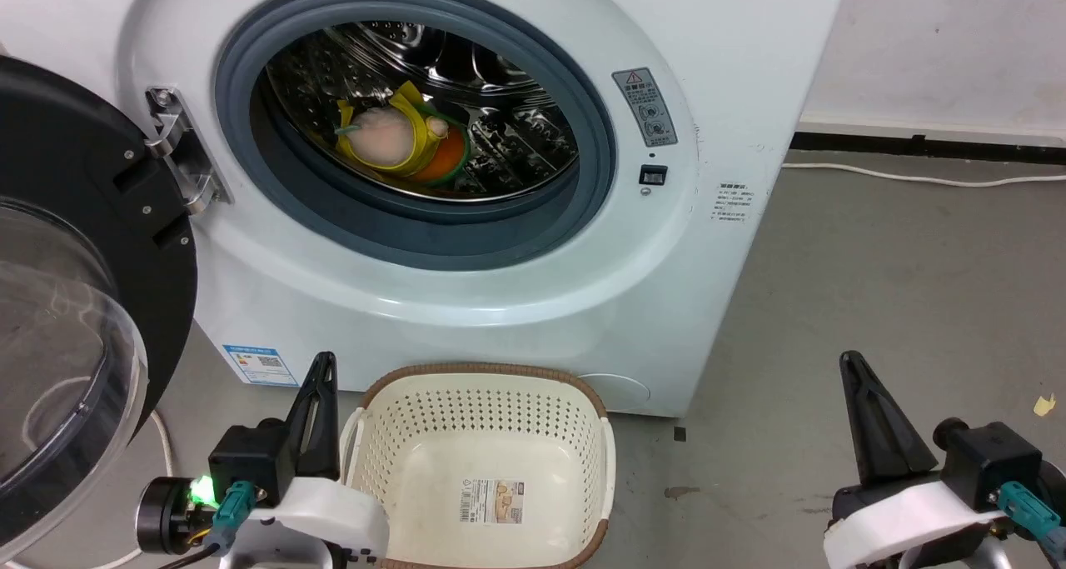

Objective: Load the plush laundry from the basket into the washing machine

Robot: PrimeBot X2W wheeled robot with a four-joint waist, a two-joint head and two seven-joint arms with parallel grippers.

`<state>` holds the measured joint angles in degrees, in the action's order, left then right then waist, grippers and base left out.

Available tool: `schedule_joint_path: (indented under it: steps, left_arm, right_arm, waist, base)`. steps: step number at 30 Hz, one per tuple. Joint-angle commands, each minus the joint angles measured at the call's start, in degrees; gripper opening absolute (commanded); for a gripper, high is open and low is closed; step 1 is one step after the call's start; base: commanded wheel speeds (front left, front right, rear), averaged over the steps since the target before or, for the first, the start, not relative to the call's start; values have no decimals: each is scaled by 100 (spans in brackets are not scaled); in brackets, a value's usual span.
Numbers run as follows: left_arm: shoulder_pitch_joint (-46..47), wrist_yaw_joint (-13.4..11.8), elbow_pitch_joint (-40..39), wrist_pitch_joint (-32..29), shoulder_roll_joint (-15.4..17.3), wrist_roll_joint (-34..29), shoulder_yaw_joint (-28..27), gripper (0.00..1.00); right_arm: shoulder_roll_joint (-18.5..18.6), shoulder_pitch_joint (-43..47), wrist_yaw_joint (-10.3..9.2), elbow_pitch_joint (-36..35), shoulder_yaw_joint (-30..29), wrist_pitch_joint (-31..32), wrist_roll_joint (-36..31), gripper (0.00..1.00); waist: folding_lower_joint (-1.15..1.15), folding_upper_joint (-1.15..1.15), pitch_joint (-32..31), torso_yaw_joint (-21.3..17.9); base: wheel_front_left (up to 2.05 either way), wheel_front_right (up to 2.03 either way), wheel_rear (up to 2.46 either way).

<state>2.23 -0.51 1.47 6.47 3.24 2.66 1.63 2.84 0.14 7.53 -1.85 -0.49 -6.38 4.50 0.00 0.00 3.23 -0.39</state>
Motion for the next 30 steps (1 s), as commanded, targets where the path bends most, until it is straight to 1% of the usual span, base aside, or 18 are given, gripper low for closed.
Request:
schedule_joint_path:
  steps: [1, 30]
  left_arm:
    - [-125, 17, -38, -70, -4, -62, -21, 0]
    - [-185, 38, -104, -422, -23, -187, -108, 0]
  right_arm:
    - [2, -8, -3, 42, 14, 59, -58, 0]
    - [3, -12, -4, 129, 35, 412, -297, 0]
  waist:
    - [0, 0, -24, 3]
    - [0, 0, -206, 25]
  base:
    - [0, 0, 0]
    - [0, 0, 0]
